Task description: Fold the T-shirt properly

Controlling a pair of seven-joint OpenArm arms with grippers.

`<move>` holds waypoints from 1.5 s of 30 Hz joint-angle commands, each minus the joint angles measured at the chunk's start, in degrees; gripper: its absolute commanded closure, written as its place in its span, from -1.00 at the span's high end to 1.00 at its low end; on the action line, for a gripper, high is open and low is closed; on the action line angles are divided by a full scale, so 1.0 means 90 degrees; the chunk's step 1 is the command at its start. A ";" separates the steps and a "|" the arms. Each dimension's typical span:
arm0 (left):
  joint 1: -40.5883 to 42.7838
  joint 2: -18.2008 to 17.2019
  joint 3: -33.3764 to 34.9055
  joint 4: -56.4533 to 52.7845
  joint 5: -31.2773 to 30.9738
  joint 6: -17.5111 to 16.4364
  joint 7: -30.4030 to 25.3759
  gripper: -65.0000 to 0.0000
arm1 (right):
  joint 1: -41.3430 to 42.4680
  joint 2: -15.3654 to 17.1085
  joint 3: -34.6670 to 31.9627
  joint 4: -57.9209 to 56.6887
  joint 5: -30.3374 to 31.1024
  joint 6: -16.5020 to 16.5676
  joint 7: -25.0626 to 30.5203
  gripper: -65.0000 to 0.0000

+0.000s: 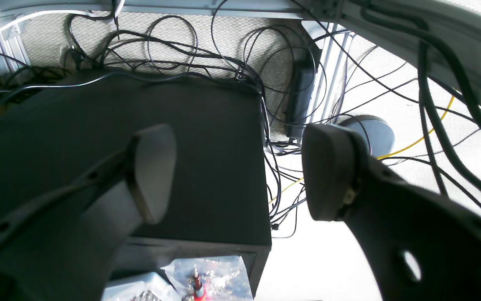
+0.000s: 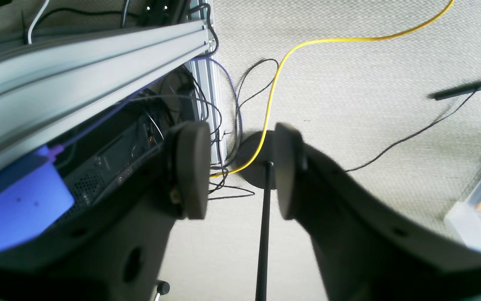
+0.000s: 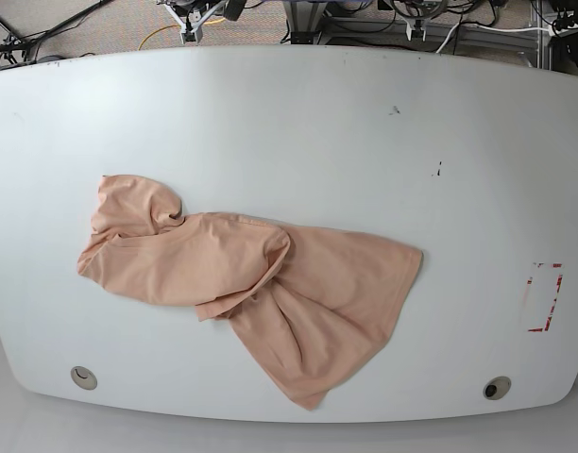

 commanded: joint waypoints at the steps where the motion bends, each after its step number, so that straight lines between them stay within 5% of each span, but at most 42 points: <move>1: 0.0695 -0.0120 -0.0059 0.0619 0.0018 0.0062 0.0063 0.32 | -0.0513 -0.0078 -0.0015 0.0428 -0.0021 0.0016 -0.0028 -0.27; 18: 0.0255 -0.0074 -0.0005 0.0210 -0.0032 -0.0024 0.0007 0.33 | -0.0006 -0.0108 0.0003 0.0055 0.0037 0.0034 0.0045 -0.28; 28: 0.1114 -0.0074 -0.0025 0.1734 -0.0052 -0.0024 0.0016 0.33 | -0.0406 -0.0118 0.0012 0.0367 0.0057 0.0034 0.0455 -0.29; 45: 0.3341 -0.0074 -0.0034 0.5045 -0.0052 -0.0034 0.0016 0.33 | -0.2409 -0.0792 0.0032 0.3171 0.0067 0.0064 0.0446 -0.29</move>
